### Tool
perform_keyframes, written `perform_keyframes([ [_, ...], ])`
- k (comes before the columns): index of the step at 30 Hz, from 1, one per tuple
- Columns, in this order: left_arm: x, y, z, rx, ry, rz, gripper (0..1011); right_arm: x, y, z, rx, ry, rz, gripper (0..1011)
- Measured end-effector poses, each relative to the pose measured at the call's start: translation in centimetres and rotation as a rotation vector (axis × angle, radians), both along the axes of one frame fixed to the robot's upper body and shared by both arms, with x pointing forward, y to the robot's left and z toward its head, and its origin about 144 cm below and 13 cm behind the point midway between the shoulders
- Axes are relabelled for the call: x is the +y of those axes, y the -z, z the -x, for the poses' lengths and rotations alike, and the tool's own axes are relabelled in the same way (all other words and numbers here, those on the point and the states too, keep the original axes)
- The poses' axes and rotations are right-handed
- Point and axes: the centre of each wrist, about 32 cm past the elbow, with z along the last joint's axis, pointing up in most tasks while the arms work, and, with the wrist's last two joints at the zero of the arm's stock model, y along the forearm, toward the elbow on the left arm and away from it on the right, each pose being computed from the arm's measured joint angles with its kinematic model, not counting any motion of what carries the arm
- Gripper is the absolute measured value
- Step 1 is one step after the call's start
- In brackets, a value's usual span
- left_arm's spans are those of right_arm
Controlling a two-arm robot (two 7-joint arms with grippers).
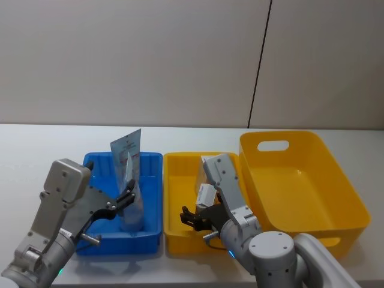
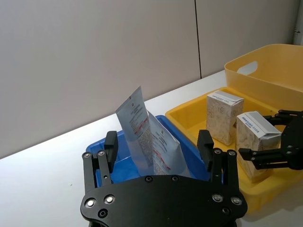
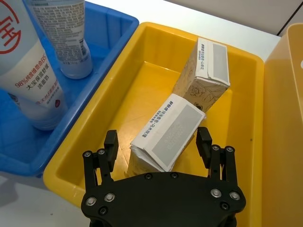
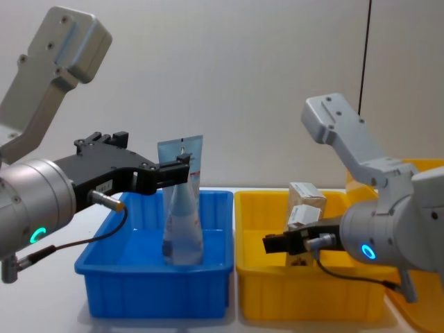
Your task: Bimanual collaborative sorting of washing and personal care products
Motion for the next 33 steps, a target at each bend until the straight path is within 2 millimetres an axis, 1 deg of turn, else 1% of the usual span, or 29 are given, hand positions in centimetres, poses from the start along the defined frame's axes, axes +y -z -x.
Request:
perform_keyframes([
  [13,0.00,0.00,0.00,0.000,0.000,0.000,1001,0.30,0.22,-0.38,0.006,0.009,0.001,993],
  [16,0.00,0.00,0.00,0.000,0.000,0.000,1001,0.35,0.28,-0.44,0.007,0.011,0.001,914],
  [19,0.00,0.00,0.00,0.000,0.000,0.000,1001,0.38,0.30,-0.46,0.007,0.011,0.001,866],
  [20,0.00,0.00,0.00,0.000,0.000,0.000,1002,0.39,0.31,-0.48,0.008,0.012,0.001,810],
  [22,0.00,0.00,0.00,0.000,0.000,0.000,1001,0.40,0.33,-0.49,0.008,0.012,0.001,774],
  [23,0.00,0.00,0.00,0.000,0.000,0.000,1001,0.40,0.34,-0.51,0.008,0.012,0.002,733],
  [24,0.00,0.00,0.00,0.000,0.000,0.000,1001,0.41,0.34,-0.51,0.008,0.012,0.002,722],
  [25,0.00,0.00,0.00,0.000,0.000,0.000,1001,0.41,0.34,-0.52,0.008,0.013,0.002,652],
  [27,0.00,0.00,0.00,0.000,0.000,0.000,1001,0.42,0.35,-0.53,0.008,0.013,0.002,614],
  [31,0.00,0.00,0.00,0.000,0.000,0.000,1001,0.44,0.37,-0.55,0.009,0.014,0.002,492],
  [32,0.00,0.00,0.00,0.000,0.000,0.000,1001,0.44,0.37,-0.55,0.009,0.014,0.002,434],
  [33,0.00,0.00,0.00,0.000,0.000,0.000,1001,0.44,0.38,-0.55,0.009,0.014,0.002,416],
])
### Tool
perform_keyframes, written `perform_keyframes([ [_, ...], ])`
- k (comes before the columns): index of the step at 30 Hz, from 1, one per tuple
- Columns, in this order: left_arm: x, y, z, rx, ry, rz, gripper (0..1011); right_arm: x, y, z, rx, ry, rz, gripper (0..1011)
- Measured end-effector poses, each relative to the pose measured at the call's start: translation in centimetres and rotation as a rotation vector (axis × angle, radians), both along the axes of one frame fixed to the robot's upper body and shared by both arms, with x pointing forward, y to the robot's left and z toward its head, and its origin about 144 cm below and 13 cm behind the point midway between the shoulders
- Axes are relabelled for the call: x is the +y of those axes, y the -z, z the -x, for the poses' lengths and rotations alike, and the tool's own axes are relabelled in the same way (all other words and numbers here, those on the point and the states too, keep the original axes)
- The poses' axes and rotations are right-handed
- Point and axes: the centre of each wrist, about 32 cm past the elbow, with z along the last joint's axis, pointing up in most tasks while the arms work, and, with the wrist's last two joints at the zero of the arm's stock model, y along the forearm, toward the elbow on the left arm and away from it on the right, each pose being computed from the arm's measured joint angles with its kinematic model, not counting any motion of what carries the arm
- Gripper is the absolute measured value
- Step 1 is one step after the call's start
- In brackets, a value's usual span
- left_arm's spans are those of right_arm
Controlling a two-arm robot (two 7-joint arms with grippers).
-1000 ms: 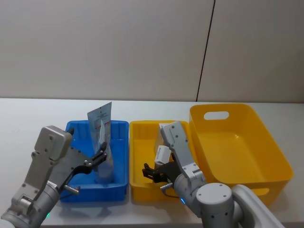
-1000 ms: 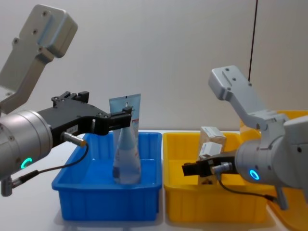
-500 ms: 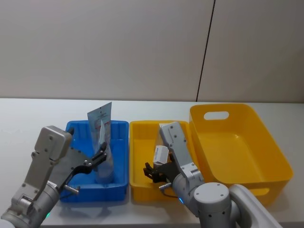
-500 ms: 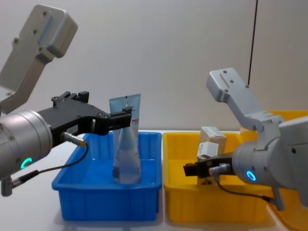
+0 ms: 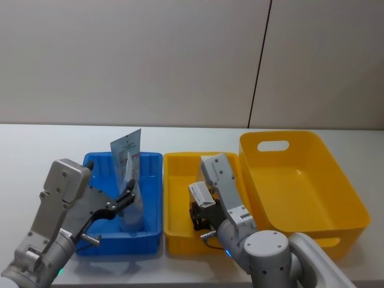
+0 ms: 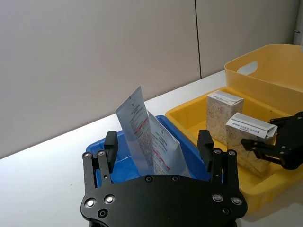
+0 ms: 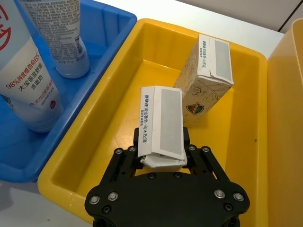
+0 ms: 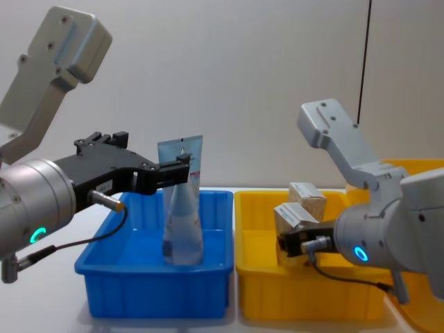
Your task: Bimanual collaborative sorting of washing and personal care products
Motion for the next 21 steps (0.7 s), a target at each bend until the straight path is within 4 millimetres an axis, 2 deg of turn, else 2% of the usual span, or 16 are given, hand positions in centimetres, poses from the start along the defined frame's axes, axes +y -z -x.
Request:
perform_keyframes([
  [2,0.00,0.00,0.00,0.000,0.000,0.000,1001,0.00,0.00,-0.01,0.000,0.000,0.000,374],
  [14,0.00,0.00,0.00,0.000,0.000,0.000,1001,0.05,-0.05,-0.02,-0.004,-0.007,-0.001,373],
  [21,0.00,0.00,0.00,0.000,0.000,0.000,1001,0.07,-0.83,-0.06,-0.048,-0.042,-0.023,373],
])
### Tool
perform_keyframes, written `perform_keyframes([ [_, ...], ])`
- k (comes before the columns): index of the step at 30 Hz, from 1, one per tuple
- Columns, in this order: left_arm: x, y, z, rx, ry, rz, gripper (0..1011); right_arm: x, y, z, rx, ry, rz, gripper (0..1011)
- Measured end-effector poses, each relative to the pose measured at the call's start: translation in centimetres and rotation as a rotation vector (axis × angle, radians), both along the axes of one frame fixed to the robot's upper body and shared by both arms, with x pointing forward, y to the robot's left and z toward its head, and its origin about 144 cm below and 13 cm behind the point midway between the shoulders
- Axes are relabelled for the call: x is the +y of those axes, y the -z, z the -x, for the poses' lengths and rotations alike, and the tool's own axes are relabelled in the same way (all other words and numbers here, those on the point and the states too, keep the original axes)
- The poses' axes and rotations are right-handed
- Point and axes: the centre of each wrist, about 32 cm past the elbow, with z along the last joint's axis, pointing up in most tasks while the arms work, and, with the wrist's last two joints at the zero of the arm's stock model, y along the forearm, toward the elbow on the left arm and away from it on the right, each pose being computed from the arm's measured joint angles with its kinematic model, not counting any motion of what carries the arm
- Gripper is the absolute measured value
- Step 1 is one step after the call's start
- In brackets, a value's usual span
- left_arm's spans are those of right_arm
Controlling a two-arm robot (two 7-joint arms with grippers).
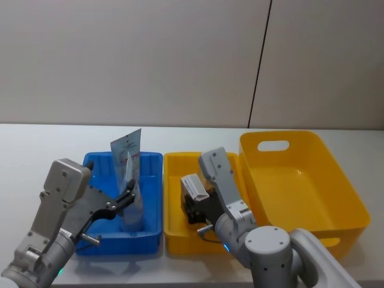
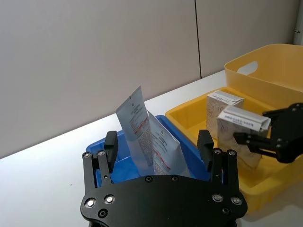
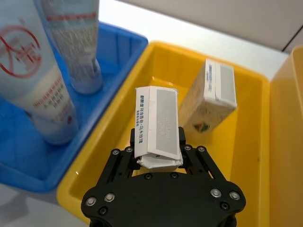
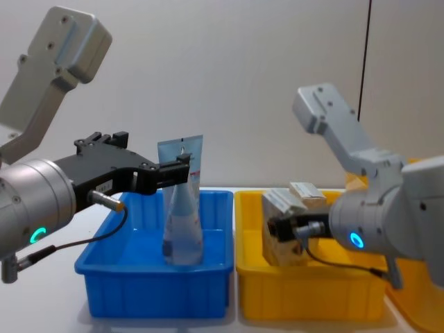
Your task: Bimanual collaborative sorting of washing and personal care products
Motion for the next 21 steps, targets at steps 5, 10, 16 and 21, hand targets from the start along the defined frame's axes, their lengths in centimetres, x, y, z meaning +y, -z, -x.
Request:
perform_keyframes([
  [5,0.0,0.0,0.0,0.000,0.000,0.000,1002,-0.1,-1.0,-0.1,-0.043,-0.018,-0.026,373],
  [10,0.0,0.0,0.0,0.000,0.000,0.000,1001,-0.3,-2.4,-0.8,-0.103,-0.029,-0.065,374],
  [16,0.0,0.0,0.0,0.000,0.000,0.000,1001,-0.6,-3.5,-1.7,-0.152,-0.025,-0.103,374],
  [21,0.0,0.0,0.0,0.000,0.000,0.000,1001,-0.9,-4.7,-2.4,-0.201,-0.008,-0.143,374],
])
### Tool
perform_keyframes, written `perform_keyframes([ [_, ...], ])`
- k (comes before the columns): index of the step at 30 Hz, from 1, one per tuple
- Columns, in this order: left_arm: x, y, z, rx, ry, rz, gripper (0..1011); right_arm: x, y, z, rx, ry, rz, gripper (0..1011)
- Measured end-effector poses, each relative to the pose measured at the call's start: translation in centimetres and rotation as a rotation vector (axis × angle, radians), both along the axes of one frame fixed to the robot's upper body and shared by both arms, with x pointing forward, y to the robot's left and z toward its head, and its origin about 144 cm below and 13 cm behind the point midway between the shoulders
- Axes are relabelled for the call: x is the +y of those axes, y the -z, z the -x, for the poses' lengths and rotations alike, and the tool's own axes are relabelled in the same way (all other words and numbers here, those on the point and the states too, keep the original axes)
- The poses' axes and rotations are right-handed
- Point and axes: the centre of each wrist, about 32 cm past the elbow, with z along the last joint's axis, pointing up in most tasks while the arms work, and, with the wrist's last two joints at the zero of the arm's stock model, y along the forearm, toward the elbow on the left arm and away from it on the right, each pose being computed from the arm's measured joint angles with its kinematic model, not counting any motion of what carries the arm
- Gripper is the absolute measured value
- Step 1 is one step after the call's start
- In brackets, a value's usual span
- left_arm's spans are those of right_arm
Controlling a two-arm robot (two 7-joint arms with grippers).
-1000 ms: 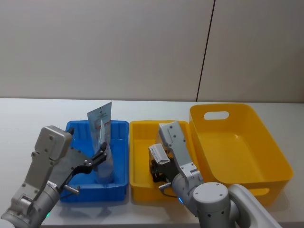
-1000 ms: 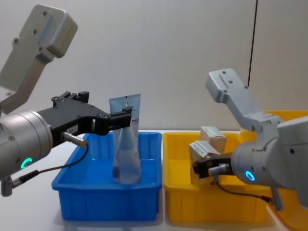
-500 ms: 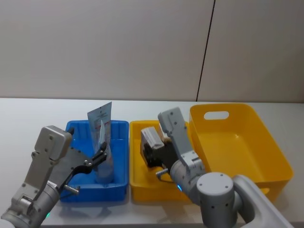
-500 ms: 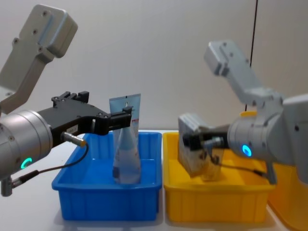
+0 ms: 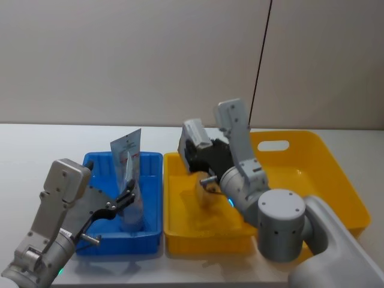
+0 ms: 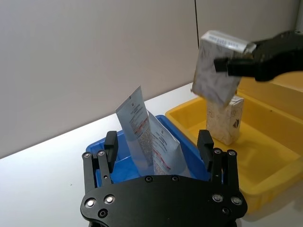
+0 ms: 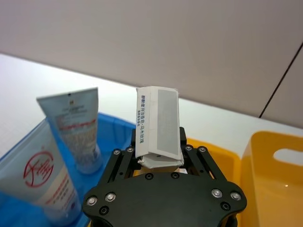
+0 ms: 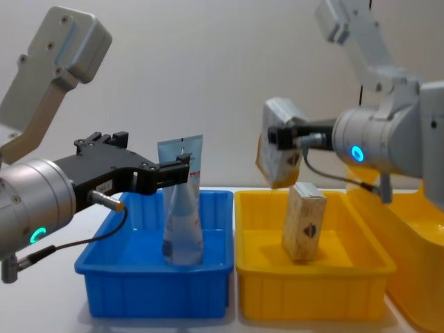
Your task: Bimanual collaborative sorting of washing and personal care products
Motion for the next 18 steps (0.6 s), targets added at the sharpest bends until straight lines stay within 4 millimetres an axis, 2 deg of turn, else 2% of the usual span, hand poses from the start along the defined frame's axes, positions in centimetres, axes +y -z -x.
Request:
perform_keyframes([
  [11,0.0,0.0,0.0,0.000,0.000,0.000,1001,-2.0,-2.2,-1.0,-0.094,0.090,-0.058,373],
  [18,0.0,0.0,0.0,0.000,0.000,0.000,1001,-3.5,-2.6,-1.5,-0.109,0.141,-0.051,373],
])
